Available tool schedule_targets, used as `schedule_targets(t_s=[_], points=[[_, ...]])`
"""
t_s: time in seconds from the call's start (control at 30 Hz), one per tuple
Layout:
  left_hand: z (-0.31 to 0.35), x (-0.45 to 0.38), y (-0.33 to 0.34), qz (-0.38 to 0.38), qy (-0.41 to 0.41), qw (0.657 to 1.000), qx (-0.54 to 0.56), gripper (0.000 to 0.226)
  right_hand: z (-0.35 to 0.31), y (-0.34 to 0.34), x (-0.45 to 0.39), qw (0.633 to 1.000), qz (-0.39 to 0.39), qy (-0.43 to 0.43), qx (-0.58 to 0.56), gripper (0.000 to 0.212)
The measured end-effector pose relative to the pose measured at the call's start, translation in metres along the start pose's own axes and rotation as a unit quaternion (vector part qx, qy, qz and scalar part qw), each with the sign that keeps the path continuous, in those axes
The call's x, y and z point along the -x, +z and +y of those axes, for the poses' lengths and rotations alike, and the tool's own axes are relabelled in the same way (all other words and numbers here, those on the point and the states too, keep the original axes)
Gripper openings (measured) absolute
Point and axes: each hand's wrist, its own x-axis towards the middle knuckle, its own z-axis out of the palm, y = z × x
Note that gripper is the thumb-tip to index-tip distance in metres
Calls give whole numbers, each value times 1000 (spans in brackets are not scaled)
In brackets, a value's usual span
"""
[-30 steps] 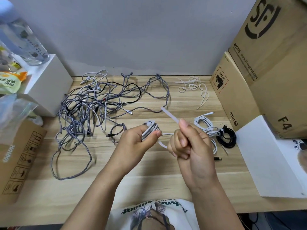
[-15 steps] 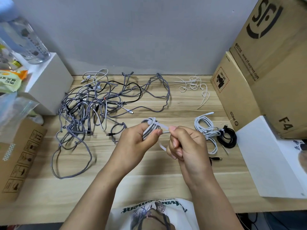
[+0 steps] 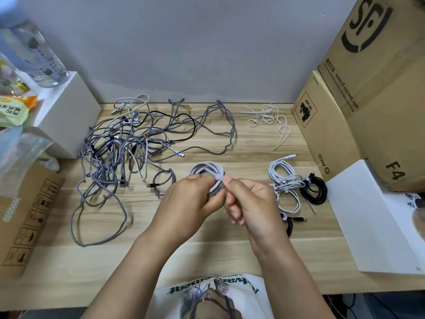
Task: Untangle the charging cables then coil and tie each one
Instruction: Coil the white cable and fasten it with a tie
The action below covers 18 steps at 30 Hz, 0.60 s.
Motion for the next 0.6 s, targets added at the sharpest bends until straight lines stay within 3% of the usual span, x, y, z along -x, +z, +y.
schedule_targets(t_s=[0.13, 0.23, 0.37, 0.47, 0.6], points=[[-11, -3, -6, -70, 43, 996, -36, 38, 3, -11, -8, 997, -30, 4, 77, 33], [-16, -2, -11, -86, 91, 990, -66, 33, 4, -17, -13, 987, -32, -60, 144, 12], [-17, -1, -14, -142, 131, 976, -100, 57, 3, -14, -20, 951, -64, -84, 290, 9], [-19, 1, -10, -143, 154, 972, -101, 56, 1, -9, -22, 971, -78, -48, 222, 8], [-20, 6, -2, -151, 102, 979, -94, 65, 5, -10, -22, 985, -82, -43, 148, 20]])
